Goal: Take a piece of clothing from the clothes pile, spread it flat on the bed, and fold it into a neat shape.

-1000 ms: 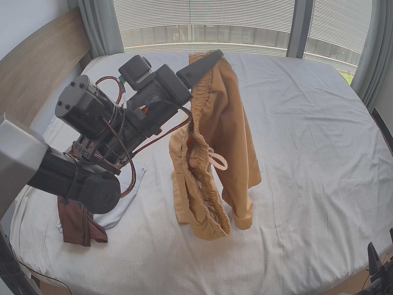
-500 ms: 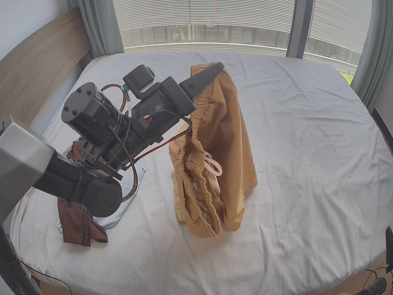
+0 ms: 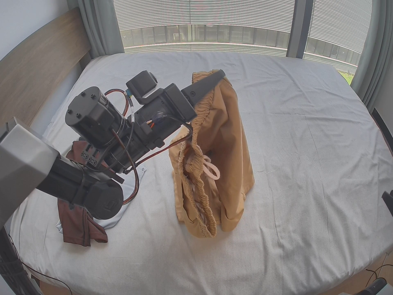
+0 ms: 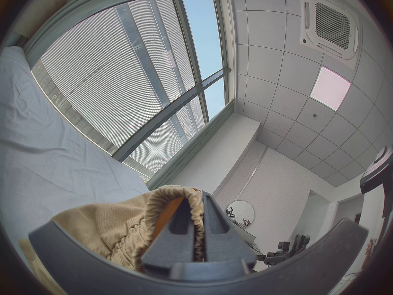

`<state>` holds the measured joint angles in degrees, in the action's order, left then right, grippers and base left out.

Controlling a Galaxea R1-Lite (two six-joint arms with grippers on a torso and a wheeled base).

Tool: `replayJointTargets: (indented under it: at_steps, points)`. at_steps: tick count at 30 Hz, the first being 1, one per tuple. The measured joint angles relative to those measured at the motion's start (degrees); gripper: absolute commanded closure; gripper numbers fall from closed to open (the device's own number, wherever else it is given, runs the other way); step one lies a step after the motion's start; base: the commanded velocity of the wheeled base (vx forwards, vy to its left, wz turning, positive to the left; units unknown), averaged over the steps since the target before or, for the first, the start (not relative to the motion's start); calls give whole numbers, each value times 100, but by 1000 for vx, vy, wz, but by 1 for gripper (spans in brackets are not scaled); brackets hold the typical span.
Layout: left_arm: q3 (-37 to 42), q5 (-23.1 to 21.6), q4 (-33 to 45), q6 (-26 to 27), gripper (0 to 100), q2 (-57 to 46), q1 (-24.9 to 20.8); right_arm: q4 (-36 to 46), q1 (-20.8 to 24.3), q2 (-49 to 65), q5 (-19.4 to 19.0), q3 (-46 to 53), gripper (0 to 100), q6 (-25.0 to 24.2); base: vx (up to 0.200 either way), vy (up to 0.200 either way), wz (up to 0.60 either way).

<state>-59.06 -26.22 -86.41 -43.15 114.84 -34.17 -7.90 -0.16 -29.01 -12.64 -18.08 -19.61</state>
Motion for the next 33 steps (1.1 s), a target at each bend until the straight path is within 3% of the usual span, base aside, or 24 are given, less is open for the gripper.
replayJointTargets:
  at_steps: [8,33]
  points:
    - [11,9,0,2,100,24,5,-1139,57,-1613,-197,-102,0,-466,0,0,0]
    - [-63,1,-39,2,100,85,157,-4262,1203,-5910,-222,-176,0,-1736,0,0,0]
